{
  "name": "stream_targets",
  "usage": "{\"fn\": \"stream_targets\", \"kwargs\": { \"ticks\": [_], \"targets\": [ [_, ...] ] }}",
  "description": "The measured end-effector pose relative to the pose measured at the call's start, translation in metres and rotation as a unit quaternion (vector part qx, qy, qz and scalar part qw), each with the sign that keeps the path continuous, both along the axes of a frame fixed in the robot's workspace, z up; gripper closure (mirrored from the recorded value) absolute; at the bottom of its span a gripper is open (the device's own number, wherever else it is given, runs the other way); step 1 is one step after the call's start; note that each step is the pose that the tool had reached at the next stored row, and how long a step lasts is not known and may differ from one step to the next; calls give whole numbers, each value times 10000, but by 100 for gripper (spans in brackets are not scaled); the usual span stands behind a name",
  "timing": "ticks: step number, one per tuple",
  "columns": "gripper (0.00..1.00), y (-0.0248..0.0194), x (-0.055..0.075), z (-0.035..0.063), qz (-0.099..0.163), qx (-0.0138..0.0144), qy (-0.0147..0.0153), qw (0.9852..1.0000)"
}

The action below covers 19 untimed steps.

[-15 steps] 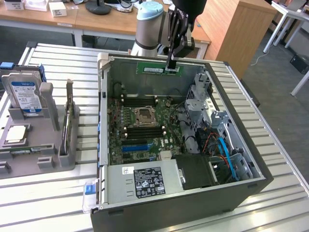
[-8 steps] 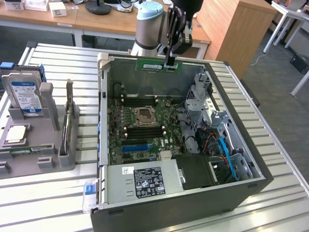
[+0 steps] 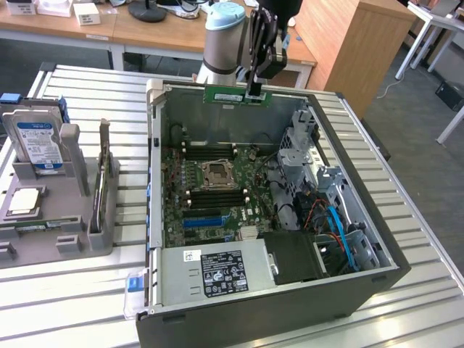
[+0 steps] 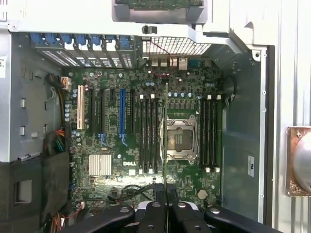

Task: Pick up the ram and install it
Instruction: 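Pick up the ram and move it above insertion slot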

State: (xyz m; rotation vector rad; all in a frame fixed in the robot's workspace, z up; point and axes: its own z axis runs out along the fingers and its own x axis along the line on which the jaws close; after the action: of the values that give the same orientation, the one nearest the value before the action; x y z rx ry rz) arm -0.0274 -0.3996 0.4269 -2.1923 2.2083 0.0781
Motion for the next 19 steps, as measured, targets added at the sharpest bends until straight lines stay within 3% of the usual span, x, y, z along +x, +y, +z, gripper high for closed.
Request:
{"fn": "stream_targets", "kwargs": {
  "ticks": [6,19],
  "targets": [
    [88,0,0,-49,-1,0,0,10000],
    [88,0,0,-276,0,0,0,10000]
  ]
}}
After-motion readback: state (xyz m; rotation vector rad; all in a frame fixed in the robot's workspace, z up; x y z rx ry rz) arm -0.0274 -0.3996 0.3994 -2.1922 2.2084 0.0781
